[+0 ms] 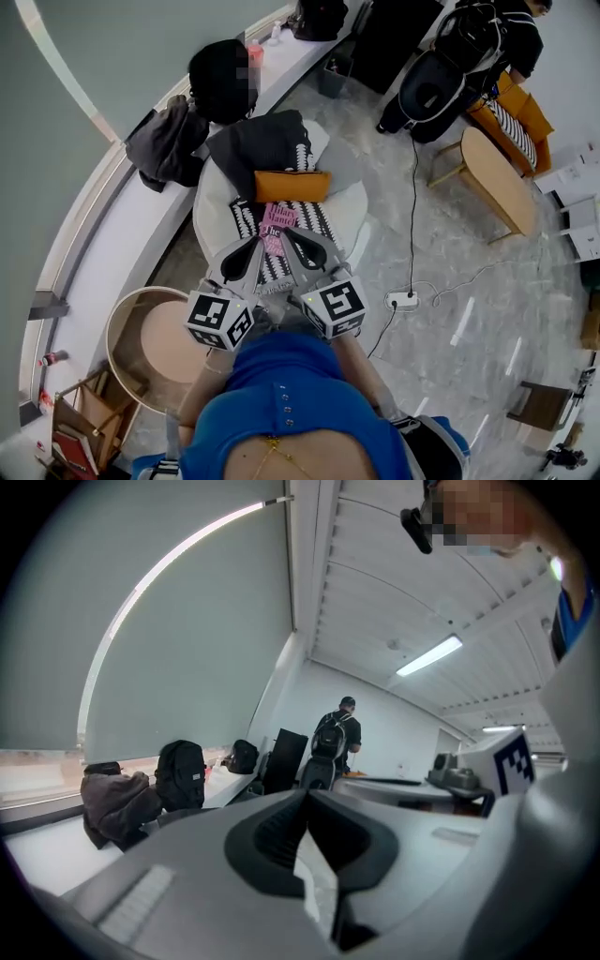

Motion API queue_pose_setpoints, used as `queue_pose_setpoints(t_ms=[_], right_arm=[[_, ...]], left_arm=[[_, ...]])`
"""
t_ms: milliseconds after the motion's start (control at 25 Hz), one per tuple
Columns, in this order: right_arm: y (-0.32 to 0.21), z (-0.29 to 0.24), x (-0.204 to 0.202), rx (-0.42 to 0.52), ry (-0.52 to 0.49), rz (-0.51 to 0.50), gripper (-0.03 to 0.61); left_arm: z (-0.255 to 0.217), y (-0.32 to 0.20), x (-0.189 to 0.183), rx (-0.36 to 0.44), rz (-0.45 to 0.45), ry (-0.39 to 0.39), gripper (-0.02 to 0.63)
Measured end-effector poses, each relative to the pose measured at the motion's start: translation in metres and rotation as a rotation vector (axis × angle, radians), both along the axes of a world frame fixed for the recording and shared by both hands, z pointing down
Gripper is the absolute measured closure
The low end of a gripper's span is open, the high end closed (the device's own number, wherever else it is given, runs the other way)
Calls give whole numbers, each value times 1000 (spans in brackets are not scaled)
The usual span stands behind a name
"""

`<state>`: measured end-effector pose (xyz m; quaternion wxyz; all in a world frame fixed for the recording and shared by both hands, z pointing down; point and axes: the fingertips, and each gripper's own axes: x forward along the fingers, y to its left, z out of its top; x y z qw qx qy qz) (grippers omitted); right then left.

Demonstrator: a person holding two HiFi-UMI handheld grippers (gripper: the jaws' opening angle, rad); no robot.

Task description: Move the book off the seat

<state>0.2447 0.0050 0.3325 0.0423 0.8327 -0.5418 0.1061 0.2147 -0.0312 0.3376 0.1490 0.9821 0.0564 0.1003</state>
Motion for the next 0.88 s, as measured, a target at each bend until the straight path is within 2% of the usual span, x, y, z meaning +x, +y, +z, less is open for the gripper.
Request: queue_pose_setpoints(t_ms=[320,560,720,880], right_arm=[[4,-7,35,3,1,-70,580],[11,1,52,-8,-13,-94,580],[9,16,66,-54,-19,-117,580],[8,46,79,-141,-27,-154,580]], left_arm=[[-6,5,34,23,-68,-7,611],[-2,12,52,52,-81,-18,611],[15,9,69,53,-81,-51,611],[46,6,80,63,-68,-108,611]])
